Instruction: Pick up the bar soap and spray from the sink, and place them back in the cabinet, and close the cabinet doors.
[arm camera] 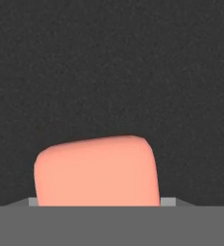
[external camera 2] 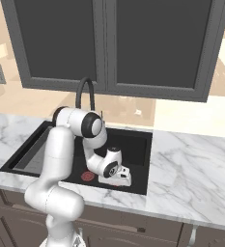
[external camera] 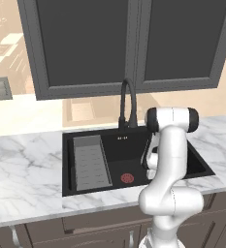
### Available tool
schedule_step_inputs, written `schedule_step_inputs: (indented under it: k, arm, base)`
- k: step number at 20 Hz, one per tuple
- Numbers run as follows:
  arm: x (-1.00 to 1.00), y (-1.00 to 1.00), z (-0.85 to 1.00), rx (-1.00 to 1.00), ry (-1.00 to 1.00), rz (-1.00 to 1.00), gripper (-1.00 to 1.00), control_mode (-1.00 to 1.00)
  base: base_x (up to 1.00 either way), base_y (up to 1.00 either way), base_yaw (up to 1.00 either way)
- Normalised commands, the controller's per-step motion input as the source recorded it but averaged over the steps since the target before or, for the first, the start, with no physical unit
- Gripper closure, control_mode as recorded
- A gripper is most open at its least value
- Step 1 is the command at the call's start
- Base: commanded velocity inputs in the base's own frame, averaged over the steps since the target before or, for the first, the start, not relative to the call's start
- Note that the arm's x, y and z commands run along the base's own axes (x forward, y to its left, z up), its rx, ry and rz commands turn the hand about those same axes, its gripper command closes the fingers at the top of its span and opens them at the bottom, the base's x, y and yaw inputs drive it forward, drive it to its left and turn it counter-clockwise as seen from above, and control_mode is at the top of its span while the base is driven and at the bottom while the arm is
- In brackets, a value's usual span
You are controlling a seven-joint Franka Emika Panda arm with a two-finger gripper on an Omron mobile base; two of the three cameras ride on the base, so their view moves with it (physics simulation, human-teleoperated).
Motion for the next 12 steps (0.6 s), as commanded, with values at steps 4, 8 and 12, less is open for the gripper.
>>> schedule_step_inputs:
  k: [4, 8, 12]
  arm:
    - [-0.04, 0.0, 0.04, 0.0, 0.0, 0.0, 1.0, -1.0]
    - [0.0, 0.0, 0.1, 0.0, 0.0, 0.0, 1.0, -1.0]
    - [0.0, 0.0, 0.2, 0.0, 0.0, 0.0, 1.0, -1.0]
  base:
    - [0.0, 0.0, 0.0]
    - [0.0, 0.0, 0.0]
    - [0.0, 0.0, 0.0]
